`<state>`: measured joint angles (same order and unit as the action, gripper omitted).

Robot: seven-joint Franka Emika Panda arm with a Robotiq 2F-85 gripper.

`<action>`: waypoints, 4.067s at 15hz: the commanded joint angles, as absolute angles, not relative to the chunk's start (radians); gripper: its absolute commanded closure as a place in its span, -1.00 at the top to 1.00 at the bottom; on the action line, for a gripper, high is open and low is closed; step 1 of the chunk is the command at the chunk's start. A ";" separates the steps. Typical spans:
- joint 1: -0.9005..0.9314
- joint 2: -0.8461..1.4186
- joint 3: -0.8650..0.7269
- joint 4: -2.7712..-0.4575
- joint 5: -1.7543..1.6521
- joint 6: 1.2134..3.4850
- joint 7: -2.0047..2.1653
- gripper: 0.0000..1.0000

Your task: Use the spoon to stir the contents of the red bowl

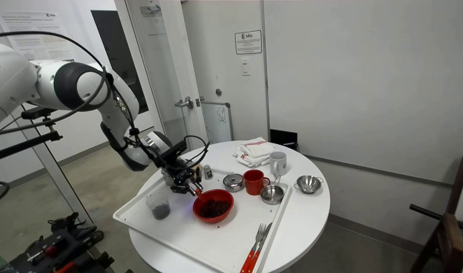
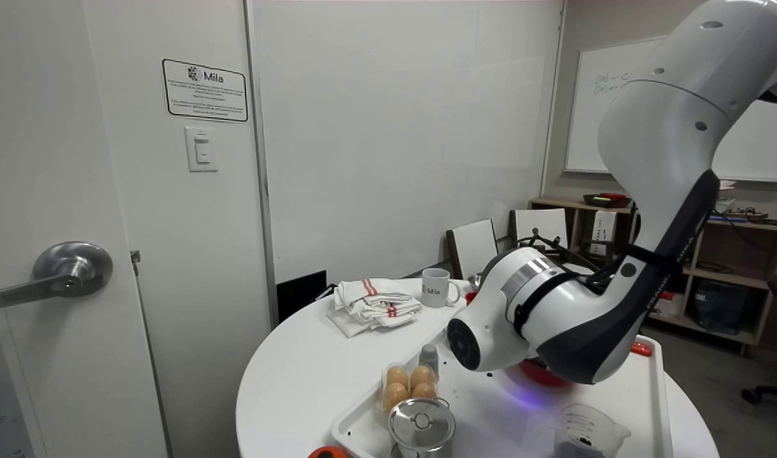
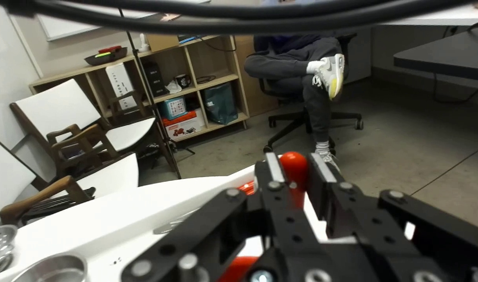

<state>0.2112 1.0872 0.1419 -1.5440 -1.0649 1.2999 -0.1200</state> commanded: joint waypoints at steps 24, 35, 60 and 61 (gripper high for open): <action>0.221 1.096 0.076 -1.457 -1.174 1.237 -0.098 -0.90; 0.168 1.098 0.092 -1.589 -1.092 1.262 -0.044 -0.90; 0.174 1.199 0.019 -1.345 -1.136 1.209 -0.077 -0.90; 0.172 1.204 0.018 -1.352 -1.134 1.210 -0.074 -0.90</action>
